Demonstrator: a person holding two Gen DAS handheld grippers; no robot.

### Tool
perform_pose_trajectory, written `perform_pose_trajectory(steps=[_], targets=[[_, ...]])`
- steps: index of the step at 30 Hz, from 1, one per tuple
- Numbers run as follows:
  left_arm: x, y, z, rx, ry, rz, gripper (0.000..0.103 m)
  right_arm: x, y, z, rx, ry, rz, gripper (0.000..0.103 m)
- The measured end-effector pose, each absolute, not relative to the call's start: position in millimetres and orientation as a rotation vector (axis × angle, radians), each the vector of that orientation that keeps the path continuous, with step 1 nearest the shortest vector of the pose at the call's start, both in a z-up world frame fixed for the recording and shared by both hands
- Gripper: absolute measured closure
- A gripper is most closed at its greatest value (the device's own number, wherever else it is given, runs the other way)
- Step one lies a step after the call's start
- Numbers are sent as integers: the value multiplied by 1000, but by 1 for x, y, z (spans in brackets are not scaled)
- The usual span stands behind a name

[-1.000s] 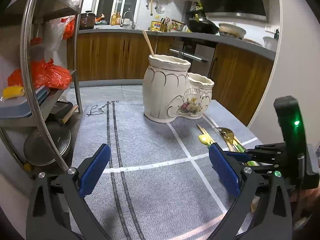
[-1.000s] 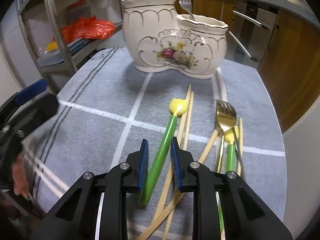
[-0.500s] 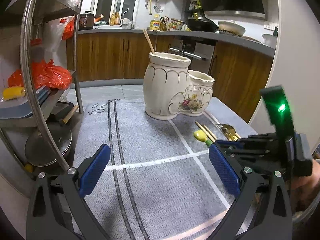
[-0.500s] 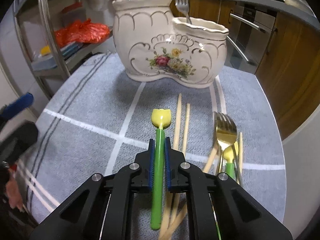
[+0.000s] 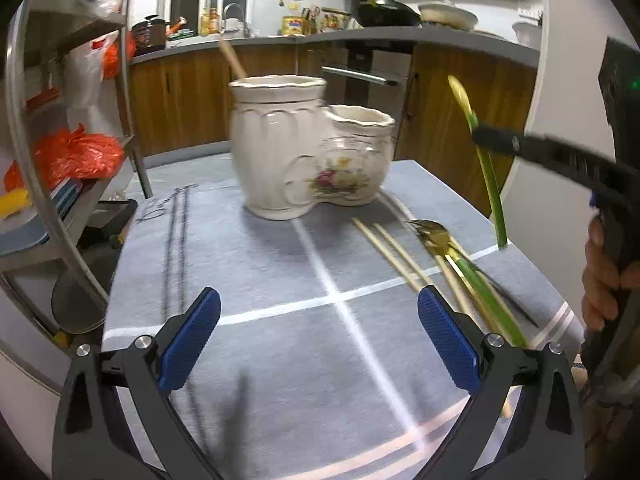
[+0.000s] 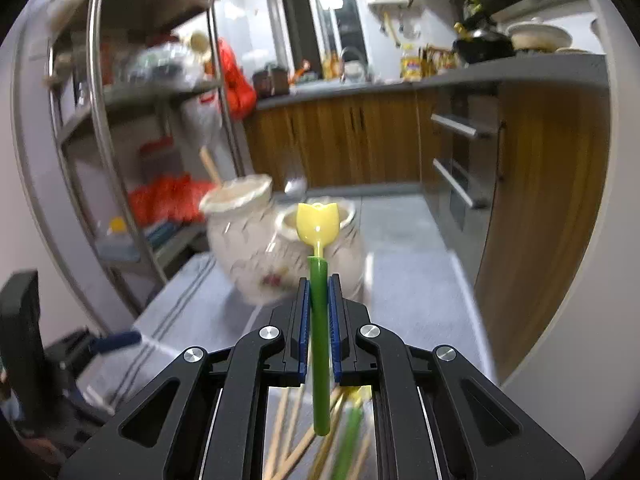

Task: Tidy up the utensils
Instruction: 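Close the left tool on another wooden chopstick while the right tool holds the spoon raised, then carry the chopstick in the left tool while the right tool carries the spoon over the pot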

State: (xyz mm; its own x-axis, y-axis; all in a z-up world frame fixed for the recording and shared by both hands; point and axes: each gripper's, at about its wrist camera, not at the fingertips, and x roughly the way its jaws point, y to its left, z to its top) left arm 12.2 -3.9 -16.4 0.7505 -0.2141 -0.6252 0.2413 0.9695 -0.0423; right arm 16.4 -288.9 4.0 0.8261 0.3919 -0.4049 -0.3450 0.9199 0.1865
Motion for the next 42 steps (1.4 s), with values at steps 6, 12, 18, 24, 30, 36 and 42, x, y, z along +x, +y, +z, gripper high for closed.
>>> perform_pose_trajectory(steps=[6,12,18,24,30,36,42], targets=[[27,-42,-21,110,747,-234,7,22,-311,-8,153,464,413,93],[41,-63,-33,97,834,-194,25,19,-319,-8,182,469,436,93],[48,-72,-46,105,889,-150,31,16,-320,-7,190,467,453,93],[49,-84,-50,125,906,-145,35,15,-323,-6,193,461,455,93],[54,-88,-47,143,915,-169,68,12,-325,-5,198,455,458,93],[64,-78,-44,188,931,-223,97,9,-326,-5,200,453,464,93],[53,-60,-38,229,928,-273,97,8,-325,-5,201,454,468,93]])
